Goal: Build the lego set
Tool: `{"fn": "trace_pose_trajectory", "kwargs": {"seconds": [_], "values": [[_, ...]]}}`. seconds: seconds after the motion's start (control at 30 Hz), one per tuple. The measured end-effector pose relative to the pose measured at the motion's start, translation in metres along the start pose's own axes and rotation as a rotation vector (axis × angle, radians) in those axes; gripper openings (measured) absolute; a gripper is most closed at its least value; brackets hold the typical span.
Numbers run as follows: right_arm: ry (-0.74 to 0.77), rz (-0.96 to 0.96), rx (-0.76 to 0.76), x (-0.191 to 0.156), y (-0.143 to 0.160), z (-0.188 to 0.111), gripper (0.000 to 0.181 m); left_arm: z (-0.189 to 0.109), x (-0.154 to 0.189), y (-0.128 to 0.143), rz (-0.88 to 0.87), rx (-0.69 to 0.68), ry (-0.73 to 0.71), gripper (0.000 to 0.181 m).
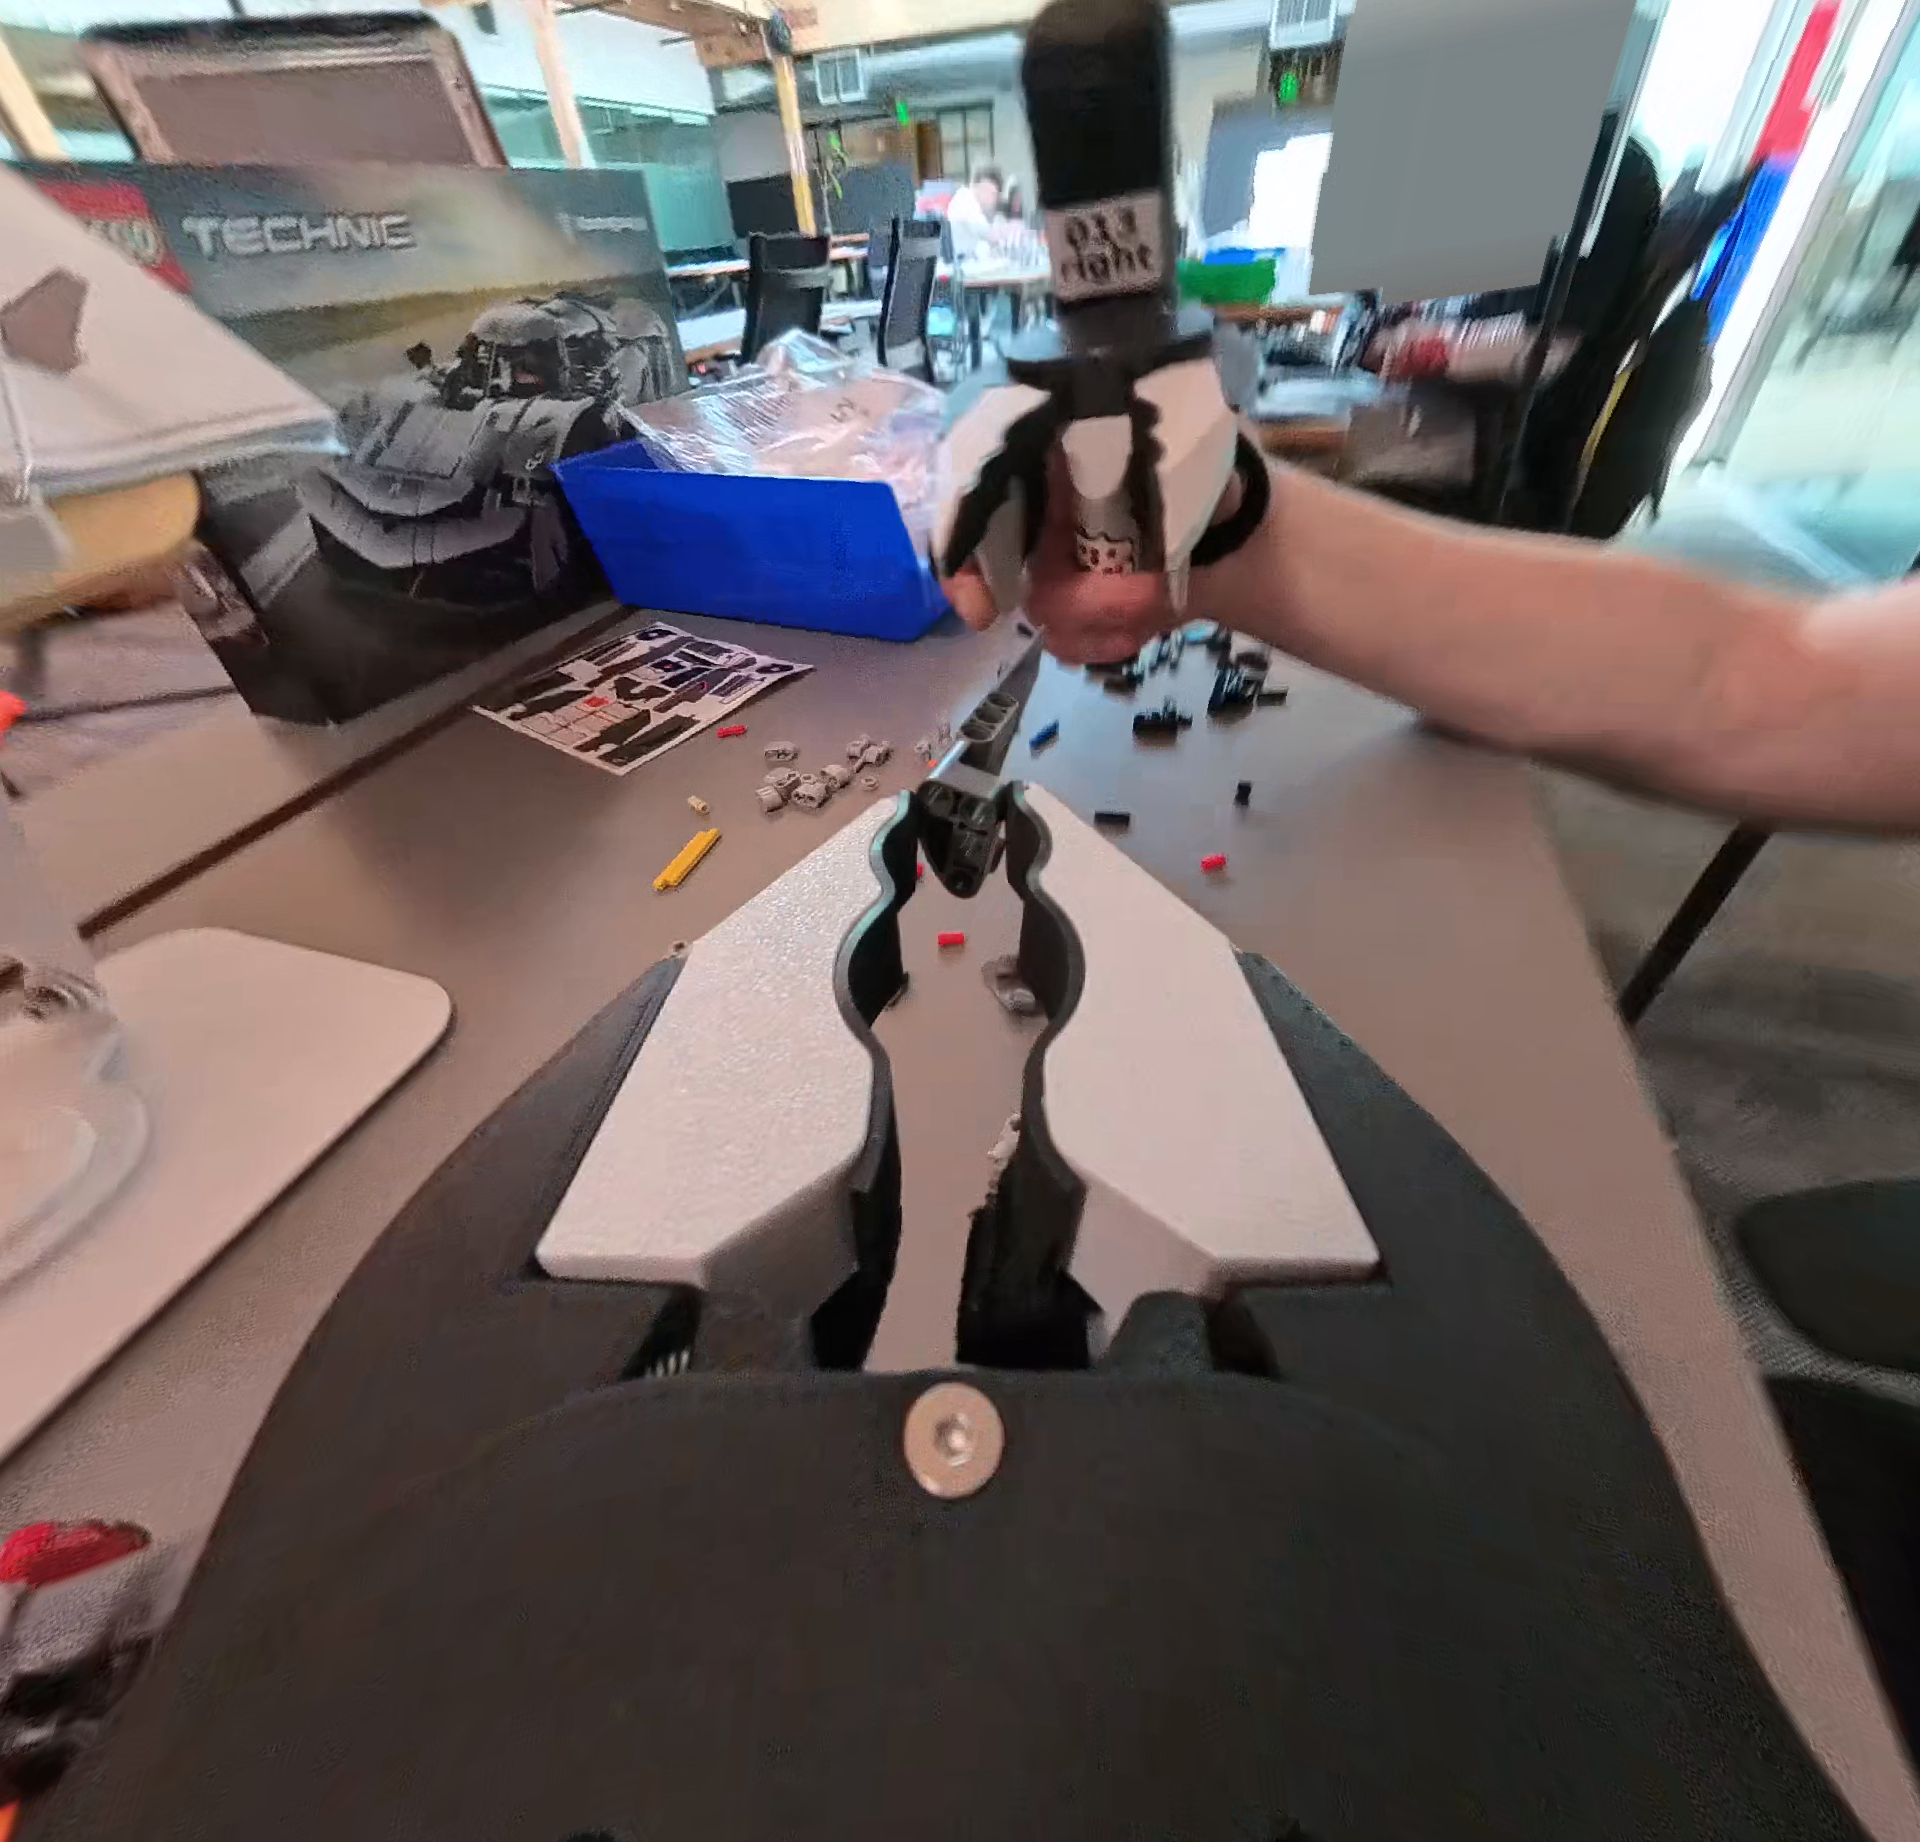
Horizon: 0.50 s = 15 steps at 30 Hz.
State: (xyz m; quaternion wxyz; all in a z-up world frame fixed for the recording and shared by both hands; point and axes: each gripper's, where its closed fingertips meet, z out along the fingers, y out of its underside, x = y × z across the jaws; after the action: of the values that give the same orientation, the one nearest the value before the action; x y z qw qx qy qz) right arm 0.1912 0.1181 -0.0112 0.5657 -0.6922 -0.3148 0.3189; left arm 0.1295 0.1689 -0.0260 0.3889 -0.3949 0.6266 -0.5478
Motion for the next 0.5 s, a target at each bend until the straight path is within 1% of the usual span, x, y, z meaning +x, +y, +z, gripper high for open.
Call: {"fn": "trace_pose_trajectory", "kwargs": {"seconds": [0.1, 0.23, 0.37, 0.5], "values": [[0.027, 0.006, 0.058, 0.005, -0.007, -0.015, 0.051, -0.007, -0.012, -0.006, -0.152, 0.044, 0.024, 0.013], [0.042, -0.001, 0.053, 0.007, -0.006, -0.018, 0.05, -0.009, -0.02, -0.004, -0.28, 0.057, 0.045, 0.013], [0.038, -0.007, 0.022, 0.006, 0.001, -0.011, 0.05, -0.01, -0.027, 0.001, -0.371, 0.057, 0.062, 0.013], [0.04, -0.005, -0.002, 0.007, 0.007, -0.006, 0.05, -0.01, -0.027, 0.002, -0.38, 0.05, 0.068, 0.013]]}}
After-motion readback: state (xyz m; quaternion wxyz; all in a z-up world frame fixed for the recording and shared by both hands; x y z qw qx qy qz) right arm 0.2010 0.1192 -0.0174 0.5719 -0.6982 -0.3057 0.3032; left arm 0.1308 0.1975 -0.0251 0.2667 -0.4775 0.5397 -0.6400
